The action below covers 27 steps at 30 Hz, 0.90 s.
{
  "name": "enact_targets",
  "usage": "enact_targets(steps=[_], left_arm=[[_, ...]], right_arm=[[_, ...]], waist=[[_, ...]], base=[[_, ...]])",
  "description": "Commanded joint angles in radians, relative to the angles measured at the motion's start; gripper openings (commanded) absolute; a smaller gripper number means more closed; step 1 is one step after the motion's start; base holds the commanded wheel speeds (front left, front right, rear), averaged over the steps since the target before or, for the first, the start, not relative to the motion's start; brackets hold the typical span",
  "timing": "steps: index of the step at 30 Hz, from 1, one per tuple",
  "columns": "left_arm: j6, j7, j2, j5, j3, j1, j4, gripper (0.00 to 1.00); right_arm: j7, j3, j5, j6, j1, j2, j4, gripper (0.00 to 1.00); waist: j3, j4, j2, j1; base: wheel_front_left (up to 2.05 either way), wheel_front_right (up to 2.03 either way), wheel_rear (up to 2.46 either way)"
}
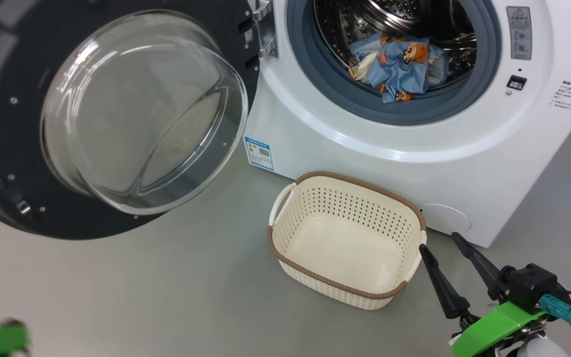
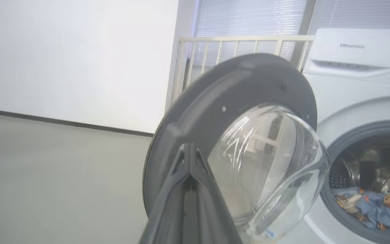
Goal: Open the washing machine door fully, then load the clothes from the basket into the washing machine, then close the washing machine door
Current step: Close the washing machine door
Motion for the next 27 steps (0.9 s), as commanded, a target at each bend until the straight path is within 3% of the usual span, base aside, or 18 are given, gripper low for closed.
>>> enact_targets(steps=[1,7,15,17,20,23,24,27], left_arm=[[-0.007,-0.006,0.061,-0.021,0.061,-0.076,-0.046,0.0],[-0.017,-0.006,0.25,-0.143,0.165,-0.297,-0.009,0.0],[-0.018,0.049,0.503,-0.412,0.146,-0.567,0.348,0.0],[-0.018,0.065,0.53,-0.438,0.141,-0.598,0.402,0.0],[-0.018,0.151,0.598,-0.543,0.131,-0.691,0.558,0.0],[-0.018,0.292,0.641,-0.647,0.101,-0.758,0.676,0.0],[-0.018,0.386,0.665,-0.702,0.081,-0.783,0.739,0.0],[-0.018,0.466,0.686,-0.737,0.064,-0.801,0.798,0.0]], right_arm=[[-0.005,0.011,-0.002,0.002,-0.002,-0.006,-0.028,1.0],[-0.005,-0.002,-0.008,0.002,0.003,-0.004,-0.034,1.0],[-0.005,-0.004,-0.014,0.002,-0.004,-0.015,-0.041,1.0],[-0.005,-0.004,-0.014,0.002,-0.007,-0.017,-0.041,1.0],[-0.005,-0.002,-0.016,0.002,-0.011,-0.021,-0.046,1.0],[-0.005,0.002,-0.019,0.002,-0.017,-0.025,-0.051,1.0],[-0.005,0.006,-0.021,0.002,-0.021,-0.029,-0.051,1.0],[-0.005,0.008,-0.022,0.002,-0.027,-0.036,-0.052,1.0]], waist=[[0.007,-0.011,0.0,0.0],[0.028,-0.049,0.0,0.0],[0.068,-0.103,0.0,0.0],[0.073,-0.108,0.0,0.0],[0.09,-0.122,0.0,0.0],[0.11,-0.133,0.0,0.0],[0.124,-0.14,0.0,0.0],[0.138,-0.145,0.0,0.0]], base=[[0.0,0.0,0.0],[0.0,0.0,0.0],[0.0,0.0,0.0],[0.0,0.0,0.0],[0.0,0.0,0.0],[0.0,0.0,0.0],[0.0,0.0,0.0],[0.0,0.0,0.0]])
